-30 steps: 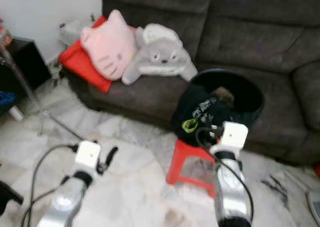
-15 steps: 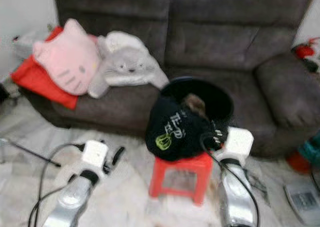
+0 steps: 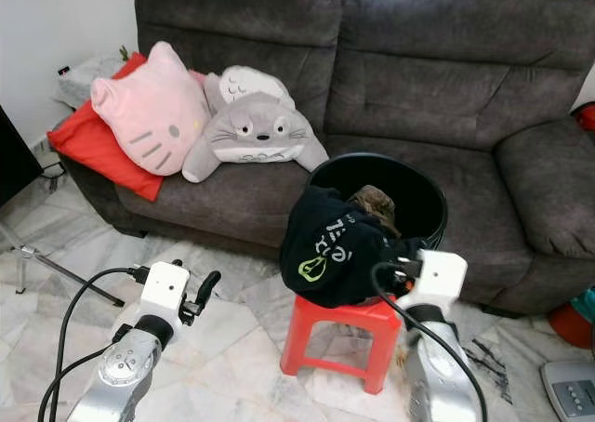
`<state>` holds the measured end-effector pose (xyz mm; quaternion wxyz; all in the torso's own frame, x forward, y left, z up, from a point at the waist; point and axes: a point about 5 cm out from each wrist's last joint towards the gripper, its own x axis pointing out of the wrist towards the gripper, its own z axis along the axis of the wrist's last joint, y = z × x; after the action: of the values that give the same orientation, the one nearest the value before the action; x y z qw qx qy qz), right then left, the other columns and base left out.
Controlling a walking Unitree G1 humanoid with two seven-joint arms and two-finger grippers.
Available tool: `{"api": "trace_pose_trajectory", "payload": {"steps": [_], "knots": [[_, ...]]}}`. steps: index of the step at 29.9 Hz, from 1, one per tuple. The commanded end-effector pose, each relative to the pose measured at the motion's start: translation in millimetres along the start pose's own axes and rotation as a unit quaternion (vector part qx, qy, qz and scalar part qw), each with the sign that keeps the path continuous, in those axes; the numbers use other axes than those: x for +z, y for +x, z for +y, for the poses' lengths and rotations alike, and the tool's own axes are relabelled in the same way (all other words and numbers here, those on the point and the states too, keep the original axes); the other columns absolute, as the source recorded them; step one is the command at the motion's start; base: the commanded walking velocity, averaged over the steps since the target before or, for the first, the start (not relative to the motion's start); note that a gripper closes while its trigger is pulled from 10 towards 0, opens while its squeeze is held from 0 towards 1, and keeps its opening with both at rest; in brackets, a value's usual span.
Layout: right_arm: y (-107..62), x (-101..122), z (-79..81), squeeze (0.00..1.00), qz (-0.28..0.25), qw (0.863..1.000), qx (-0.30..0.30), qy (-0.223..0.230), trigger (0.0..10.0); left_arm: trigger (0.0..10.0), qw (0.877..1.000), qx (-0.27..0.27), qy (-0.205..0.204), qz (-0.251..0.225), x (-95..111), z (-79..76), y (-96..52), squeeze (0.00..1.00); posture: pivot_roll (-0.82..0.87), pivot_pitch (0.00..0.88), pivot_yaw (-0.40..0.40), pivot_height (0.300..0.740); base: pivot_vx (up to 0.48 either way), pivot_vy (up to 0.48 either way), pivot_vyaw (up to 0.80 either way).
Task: Hang hanger
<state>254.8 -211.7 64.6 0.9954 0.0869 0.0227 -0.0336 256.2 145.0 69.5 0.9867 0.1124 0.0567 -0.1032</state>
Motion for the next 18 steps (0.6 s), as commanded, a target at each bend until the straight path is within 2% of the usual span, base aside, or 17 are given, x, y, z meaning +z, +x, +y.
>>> {"api": "trace_pose_trajectory", "payload": {"steps": [1, 2, 5, 9, 18], "knots": [[-5.1, -4, -3.4, 0.0, 0.019, 1.0, -0.002, 0.023, 10.0, 10.0, 1.0, 0.0, 0.005, 0.005, -3, 0.4, -1.4, 0.0, -0.03, 0.0, -0.022, 0.74, 0.0, 0.0, 0.0], [-10.4, -17, -6.7, 0.0, 0.063, 0.997, 0.002, 0.048, 10.0, 10.0, 1.0, -0.001, 0.007, 0.007, -3, 0.3, -1.2, 0.0, -0.03, 0.0, -0.021, 0.74, 0.0, 0.0, 0.0], [-13.0, -31, -17.7, 0.0, 0.102, 0.992, -0.016, 0.071, 10.0, 10.0, 1.0, -0.003, 0.008, 0.009, -4, -0.2, -0.8, 0.0, -0.03, 0.0, -0.02, 0.74, 0.0, 0.0, 0.0], [-10.7, -28, -27.8, 0.0, 0.104, 0.991, -0.025, 0.077, 10.0, 10.0, 1.0, 0.0, 0.007, 0.006, -2, 1.1, 0.3, 0.0, -0.03, 0.0, -0.023, 0.74, 0.0, 0.0, 0.0], [-1.6, -25, -19.0, 0.0, 0.103, 0.991, 0.017, 0.083, 10.0, 10.0, 1.0, 0.004, 0.011, 0.002, -1, 2.2, 0.8, 0.0, -0.02, 0.0, -0.025, 0.74, 0.0, 0.0, 0.0]]}}
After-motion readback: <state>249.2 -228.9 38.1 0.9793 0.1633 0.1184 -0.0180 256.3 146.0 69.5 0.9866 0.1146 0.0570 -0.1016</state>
